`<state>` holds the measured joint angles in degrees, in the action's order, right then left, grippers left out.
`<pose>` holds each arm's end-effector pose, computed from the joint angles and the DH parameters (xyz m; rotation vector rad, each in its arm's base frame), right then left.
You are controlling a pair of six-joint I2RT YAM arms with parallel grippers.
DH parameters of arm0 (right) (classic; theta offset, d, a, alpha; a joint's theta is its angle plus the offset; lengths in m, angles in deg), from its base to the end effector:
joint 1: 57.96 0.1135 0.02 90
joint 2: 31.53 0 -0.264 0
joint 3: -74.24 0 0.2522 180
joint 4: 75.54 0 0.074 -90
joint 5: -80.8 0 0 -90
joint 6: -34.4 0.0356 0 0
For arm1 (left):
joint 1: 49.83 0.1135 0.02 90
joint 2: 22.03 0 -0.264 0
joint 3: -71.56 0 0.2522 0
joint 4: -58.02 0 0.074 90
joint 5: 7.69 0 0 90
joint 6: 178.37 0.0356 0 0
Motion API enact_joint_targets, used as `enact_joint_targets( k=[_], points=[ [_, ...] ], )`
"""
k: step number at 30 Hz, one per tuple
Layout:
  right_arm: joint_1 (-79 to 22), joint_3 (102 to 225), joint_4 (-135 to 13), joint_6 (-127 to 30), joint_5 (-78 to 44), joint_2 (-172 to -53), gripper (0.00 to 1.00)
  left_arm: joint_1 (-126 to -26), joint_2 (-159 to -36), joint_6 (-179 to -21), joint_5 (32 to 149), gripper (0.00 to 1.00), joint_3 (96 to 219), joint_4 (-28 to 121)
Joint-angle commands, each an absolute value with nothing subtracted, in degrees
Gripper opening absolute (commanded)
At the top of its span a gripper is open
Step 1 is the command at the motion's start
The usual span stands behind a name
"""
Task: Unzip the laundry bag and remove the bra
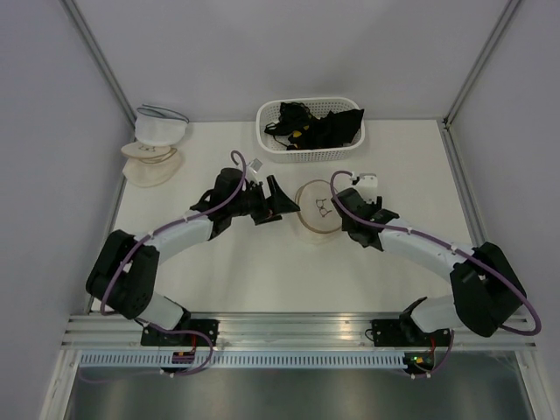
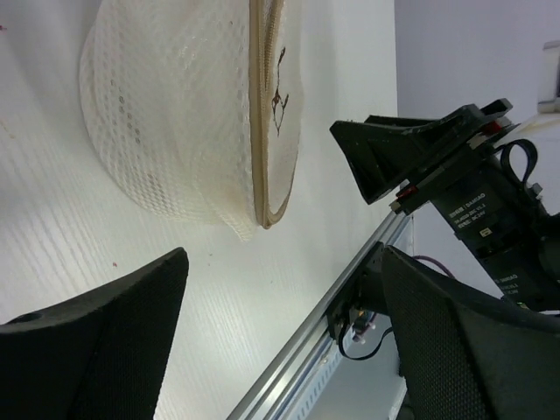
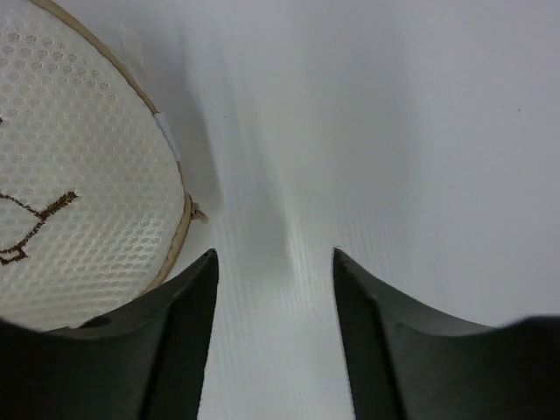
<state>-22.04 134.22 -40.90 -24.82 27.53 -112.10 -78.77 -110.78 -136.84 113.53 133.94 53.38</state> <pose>0.2322 0.1419 0.2010 0.1350 2.2973 -0.2408 0.2796 -0.1757 0.2116 -0.0321 2.3426 -1.3231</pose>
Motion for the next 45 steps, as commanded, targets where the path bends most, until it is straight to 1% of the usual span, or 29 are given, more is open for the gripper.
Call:
enact_joint_targets(
  k=[1,3,4,5,7,10,11,14,18,23,25,27,28,30,32,36,38,39,40,42,43,45],
  points=[
    [-21.93,133.8,-36.92,-23.18,30.87,-108.7,0.63,-78.57,-102.65,-135.57,105.71,0.95,131.82,55.95],
    [-22.02,133.36,-35.51,-22.3,31.58,-106.86,0.72,-78.57,-101.66,-135.13,101.41,0.99,131.11,55.07],
    [-21.93,133.27,-35.07,-21.94,32.89,-106.42,0.79,-78.48,-102.01,-134.87,100.34,1.0,131.28,53.07],
    [-22.01,133.36,-34.45,-21.51,33.34,-105.63,0.8,-78.48,-102.62,-134.43,99.46,1.0,131.89,52.35],
    [-22.02,133.44,-34.62,-21.76,32.56,-104.92,0.81,-78.48,-105.16,-133.99,99.1,0.99,131.81,54.78],
    [-21.93,133.1,-36.02,-22.55,29.4,-103.25,0.81,-78.48,-108.15,-132.76,99.98,0.95,131.72,61.36],
    [-21.93,133.09,-36.64,-22.64,28.43,-102.46,0.81,-78.48,-109.9,-131.89,99.02,0.93,132.07,61.92],
    [-21.93,132.92,-37.26,-23.26,25.96,-100.97,0.81,-78.57,-113.59,-128.37,97.43,0.92,135.23,61.66],
    [-22.01,132.48,-37.52,-24.13,24.38,-100.0,0.81,-78.65,-116.51,-125.2,97.96,0.89,138.75,62.01],
    [-21.93,132.21,-38.14,-24.67,22.88,-99.82,0.8,-78.65,-118.27,-123.79,97.95,0.88,139.37,63.15],
    [-21.93,132.21,-38.58,-24.67,22.01,-99.91,0.78,-78.65,-120.11,-123.97,98.39,0.86,139.72,63.59],
    [-21.93,132.56,-38.66,-24.75,21.3,-99.91,0.74,-78.65,-122.3,-124.05,98.75,0.81,140.77,63.07],
    [-21.93,132.65,-38.67,-24.93,20.95,-99.82,0.73,-78.74,-123.1,-124.4,98.83,0.76,141.13,63.06],
    [-21.93,133.0,-38.75,-25.19,20.6,-99.64,0.67,-78.92,-124.24,-124.58,98.66,0.71,142.26,62.19],
    [-21.93,133.09,-38.75,-25.54,20.51,-99.03,0.64,-79.18,-125.47,-124.76,97.7,0.67,142.97,61.84],
    [-21.93,132.66,-38.75,-25.81,20.25,-98.33,0.53,-79.18,-126.44,-125.63,98.74,0.61,143.41,63.67],
    [-21.93,132.57,-38.93,-25.81,19.98,-98.15,0.47,-79.18,-126.71,-126.25,99.71,0.54,143.59,64.82],
    [-21.93,132.3,-38.84,-25.72,19.89,-98.15,0.47,-79.18,-126.88,-126.43,100.15,0.5,143.68,65.08],
    [-21.93,132.3,-39.02,-25.72,19.63,-98.06,0.46,-79.18,-126.97,-126.86,100.5,0.38,143.59,65.96],
    [-21.93,132.13,-39.19,-25.98,18.4,-97.89,0.45,-79.18,-126.8,-127.22,101.64,0.27,142.98,66.93],
    [-21.93,132.04,-39.72,-26.24,17.79,-97.54,0.45,-79.18,-126.71,-127.65,101.91,0.14,142.71,67.54],
    [-21.93,131.6,-41.21,-27.47,13.84,-96.92,0.45,-79.18,-126.36,-128.1,102.52,0.08,141.93,68.6]
  ],
)
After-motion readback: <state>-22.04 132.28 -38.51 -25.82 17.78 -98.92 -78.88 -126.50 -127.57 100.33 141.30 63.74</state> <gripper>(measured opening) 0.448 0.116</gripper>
